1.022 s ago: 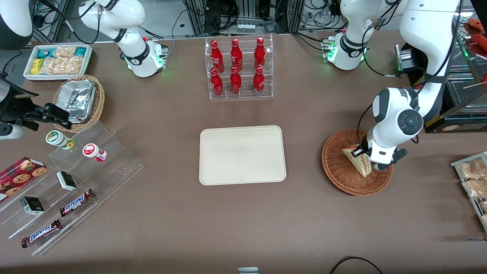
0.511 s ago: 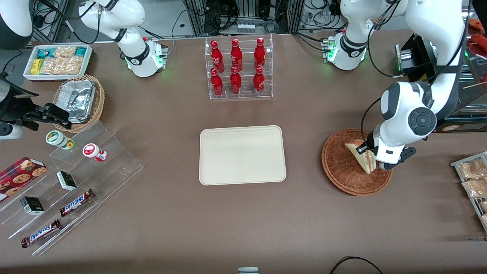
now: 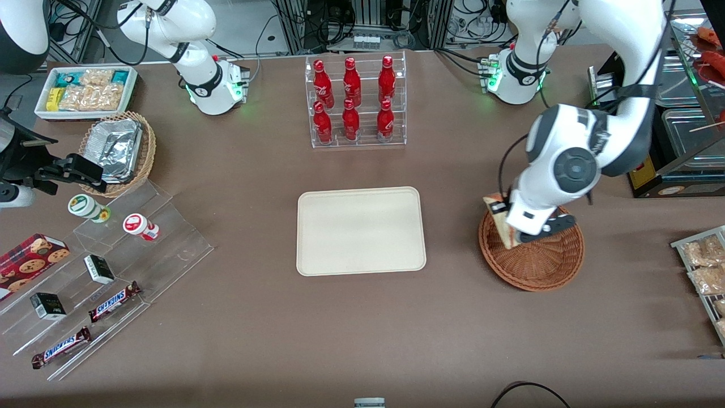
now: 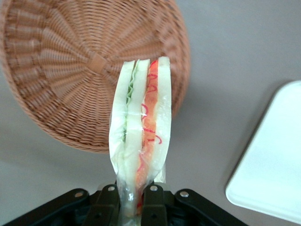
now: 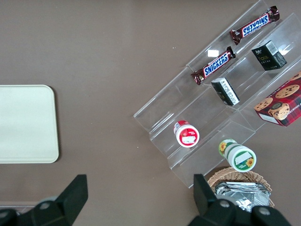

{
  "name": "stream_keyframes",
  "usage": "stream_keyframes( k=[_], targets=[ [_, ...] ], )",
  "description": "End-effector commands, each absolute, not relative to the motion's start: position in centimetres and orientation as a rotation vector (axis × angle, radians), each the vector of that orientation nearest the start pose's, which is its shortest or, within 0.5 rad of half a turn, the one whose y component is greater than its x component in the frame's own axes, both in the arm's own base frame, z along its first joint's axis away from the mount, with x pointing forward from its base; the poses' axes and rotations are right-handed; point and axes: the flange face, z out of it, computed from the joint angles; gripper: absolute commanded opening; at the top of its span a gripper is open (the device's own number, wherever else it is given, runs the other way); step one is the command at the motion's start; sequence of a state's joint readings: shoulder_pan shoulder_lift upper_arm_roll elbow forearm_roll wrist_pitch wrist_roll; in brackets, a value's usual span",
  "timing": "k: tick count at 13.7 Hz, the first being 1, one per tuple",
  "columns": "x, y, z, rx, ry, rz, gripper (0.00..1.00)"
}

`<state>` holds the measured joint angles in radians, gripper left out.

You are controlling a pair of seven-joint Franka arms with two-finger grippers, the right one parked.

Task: Place sandwich from basket to tray
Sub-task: 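Lift the sandwich and carry it with the left gripper over the cream tray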

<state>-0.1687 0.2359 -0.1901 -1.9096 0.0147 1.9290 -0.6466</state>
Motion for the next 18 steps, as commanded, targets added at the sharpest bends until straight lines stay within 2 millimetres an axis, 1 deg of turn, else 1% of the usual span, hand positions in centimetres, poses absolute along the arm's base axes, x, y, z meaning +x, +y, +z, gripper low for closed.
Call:
stream_keyframes(
  k=[1, 4, 6, 8, 9, 11, 13, 14, 15, 16, 17, 18],
  targets=[
    [55.8, -24.8, 34.7, -3.040, -0.321, 0.341, 0.00],
    [55.7, -31.0, 33.3, -3.064, -0.197, 0.345, 0.00],
    [55.2, -35.4, 31.7, -3.076, -0.138, 0.359, 0.00],
    [55.5, -38.4, 30.5, -3.090, -0.191, 0.370, 0.00],
    [55.3, -40.2, 30.1, -3.100, -0.173, 0.367, 0.00],
    [54.6, -44.3, 29.2, -3.121, -0.170, 0.341, 0.00],
    [53.5, -47.8, 28.3, -3.149, -0.210, 0.286, 0.00],
    [52.6, -49.4, 28.2, -3.160, -0.216, 0.254, 0.00],
    [51.7, -50.5, 28.1, -3.163, -0.229, 0.242, 0.00],
    [51.0, -51.5, 27.4, -3.161, -0.234, 0.237, 0.00],
    [50.6, -52.7, 27.1, -3.154, -0.244, 0.203, 0.00],
    [50.2, -53.5, 26.5, -3.136, -0.253, 0.172, 0.00]
  ],
)
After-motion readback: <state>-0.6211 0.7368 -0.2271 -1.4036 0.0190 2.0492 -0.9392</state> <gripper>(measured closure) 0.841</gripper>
